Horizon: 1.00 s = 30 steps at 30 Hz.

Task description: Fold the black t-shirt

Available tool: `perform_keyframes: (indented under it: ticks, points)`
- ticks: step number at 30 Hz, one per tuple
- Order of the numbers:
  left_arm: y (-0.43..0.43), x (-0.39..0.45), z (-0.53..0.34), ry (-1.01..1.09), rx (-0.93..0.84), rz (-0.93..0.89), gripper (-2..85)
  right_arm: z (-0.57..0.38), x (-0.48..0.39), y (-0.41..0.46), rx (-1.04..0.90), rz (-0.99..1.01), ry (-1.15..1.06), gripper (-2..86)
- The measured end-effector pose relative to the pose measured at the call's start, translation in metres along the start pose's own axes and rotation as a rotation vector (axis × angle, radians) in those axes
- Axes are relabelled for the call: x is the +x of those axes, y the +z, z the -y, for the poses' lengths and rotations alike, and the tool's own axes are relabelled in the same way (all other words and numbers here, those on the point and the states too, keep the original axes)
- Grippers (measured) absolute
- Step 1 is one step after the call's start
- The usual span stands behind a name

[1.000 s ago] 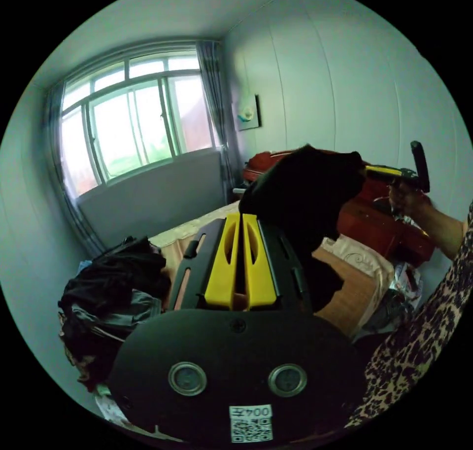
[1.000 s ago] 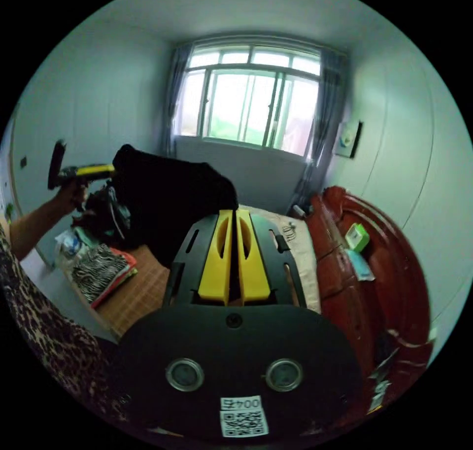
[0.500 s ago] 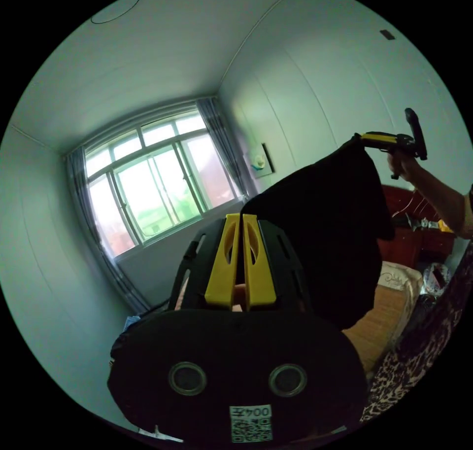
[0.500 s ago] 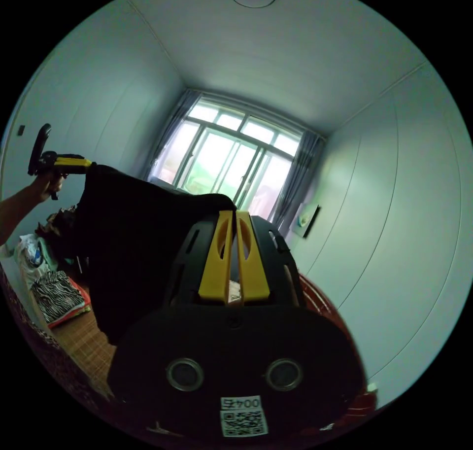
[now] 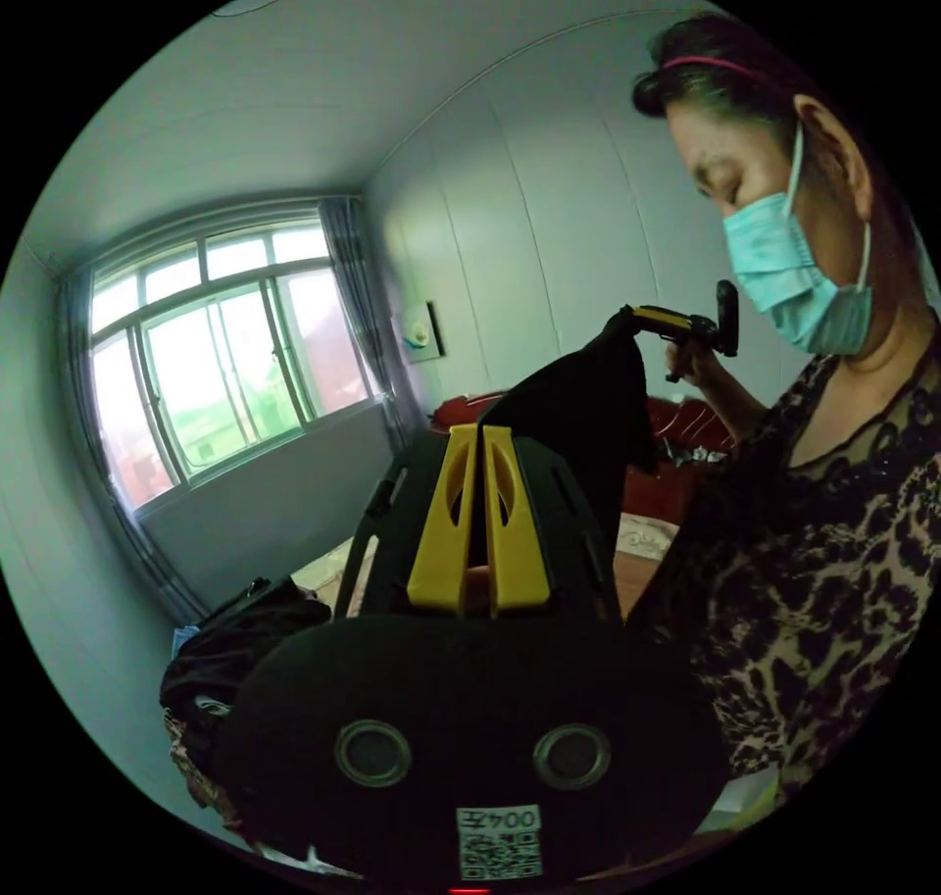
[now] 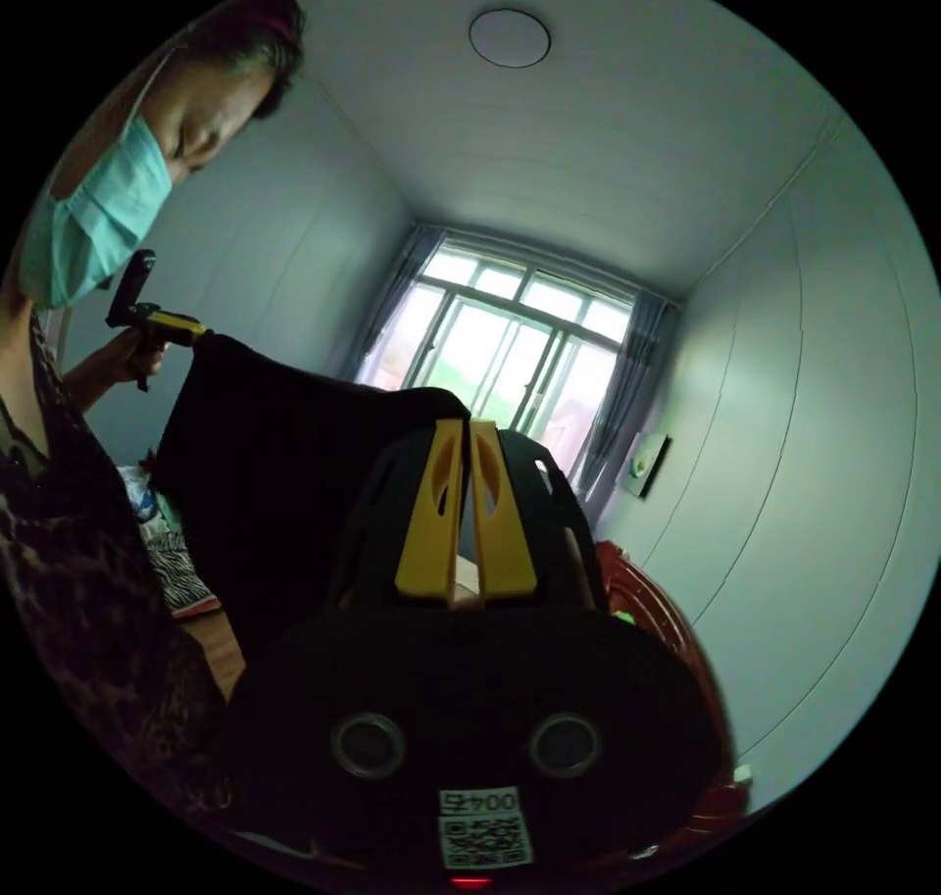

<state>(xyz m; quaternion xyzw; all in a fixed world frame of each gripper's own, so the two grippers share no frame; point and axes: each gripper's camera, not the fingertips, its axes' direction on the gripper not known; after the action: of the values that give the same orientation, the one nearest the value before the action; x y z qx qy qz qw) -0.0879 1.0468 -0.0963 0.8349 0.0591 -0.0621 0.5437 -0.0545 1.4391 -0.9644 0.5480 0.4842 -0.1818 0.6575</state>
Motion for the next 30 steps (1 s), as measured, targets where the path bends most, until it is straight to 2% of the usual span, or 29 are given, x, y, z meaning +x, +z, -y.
perform_keyframes:
  ticks: [6,9,13,18,20,27,30]
  points:
    - [0.016,-0.012,-0.011,-0.073,-0.03,-0.073,0.7,-0.011,0.019,0.013,0.0,0.122,0.107,-0.8]
    - [0.044,-0.033,-0.022,-0.139,-0.086,-0.133,0.7,-0.023,0.028,0.047,-0.058,0.172,0.15,-0.8]
    - [0.105,-0.065,-0.047,-0.199,-0.186,-0.176,0.7,-0.061,0.03,0.136,-0.228,0.18,0.158,-0.8]
    - [0.252,-0.134,-0.128,-0.41,-0.351,-0.278,0.7,-0.146,0.03,0.287,-0.477,0.199,0.182,-0.8]
    - [0.309,-0.154,-0.166,-0.463,-0.414,-0.281,0.8,-0.208,0.024,0.37,-0.604,0.195,0.19,-0.8]
    - [0.544,-0.203,-0.346,-0.518,-0.68,-0.128,1.0,-0.407,-0.023,0.573,-0.852,0.171,0.127,-0.7]
    - [0.631,-0.212,-0.423,-0.528,-0.761,-0.058,1.1,-0.504,-0.041,0.657,-0.942,0.179,0.173,-0.6]
